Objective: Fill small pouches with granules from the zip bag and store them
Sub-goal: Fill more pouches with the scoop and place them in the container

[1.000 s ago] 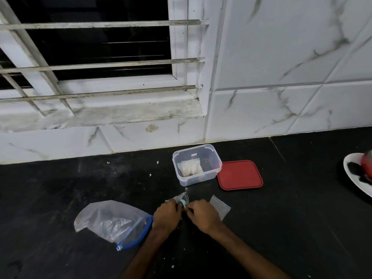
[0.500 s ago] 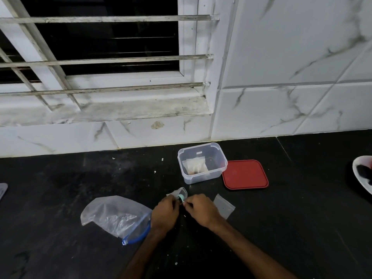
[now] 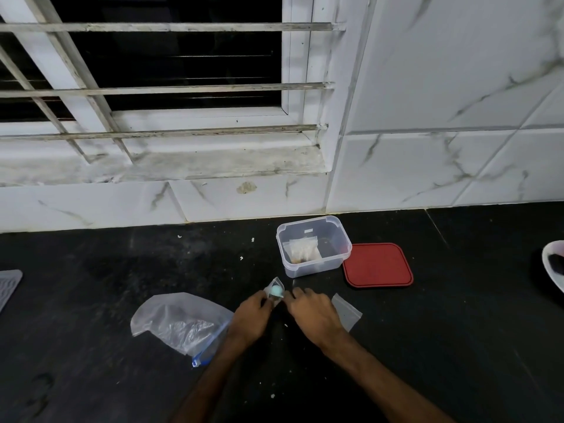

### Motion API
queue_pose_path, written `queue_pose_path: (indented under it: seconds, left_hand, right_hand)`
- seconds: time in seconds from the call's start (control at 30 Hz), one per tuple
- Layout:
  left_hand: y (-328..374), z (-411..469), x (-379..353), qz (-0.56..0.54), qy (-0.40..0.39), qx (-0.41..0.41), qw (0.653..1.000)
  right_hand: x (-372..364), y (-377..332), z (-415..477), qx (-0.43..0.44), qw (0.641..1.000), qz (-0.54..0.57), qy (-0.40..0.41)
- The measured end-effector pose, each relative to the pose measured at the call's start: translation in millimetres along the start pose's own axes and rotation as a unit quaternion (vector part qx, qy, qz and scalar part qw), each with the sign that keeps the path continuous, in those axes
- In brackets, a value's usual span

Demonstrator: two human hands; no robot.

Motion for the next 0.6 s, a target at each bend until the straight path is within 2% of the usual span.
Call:
queue_pose_path:
  seconds: [0.3, 0.5, 0.6]
  left_hand:
    - [-0.4, -0.1, -3.0, -0.021, -0.014, 0.015, 1.000]
    - [0.2, -3.2, -3.1, -0.026, -0.021, 0.032, 0.999]
    - [1.3, -5.4, -1.8, -0.030, -0.025, 0.033, 0.999]
  right_hand:
    - [2.4, 6.2, -3.4, 0.024, 0.999, 0.037, -0.004]
    - [-0.6, 11.3, -6.8, 0.023, 0.997, 0.057, 0.035]
    - [-9.0, 11.9, -4.9, 0.028, 0.997, 0.068, 0.021]
Point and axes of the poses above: each hand's wrist, its own z-axis towards the middle knuckle, its own x-axis out of the back of the hand, y = z × x, the point moved 5 cm from there along z, towards the middle knuckle, and after that the axes turned 15 degrees about -x, right-handed, at the moved point
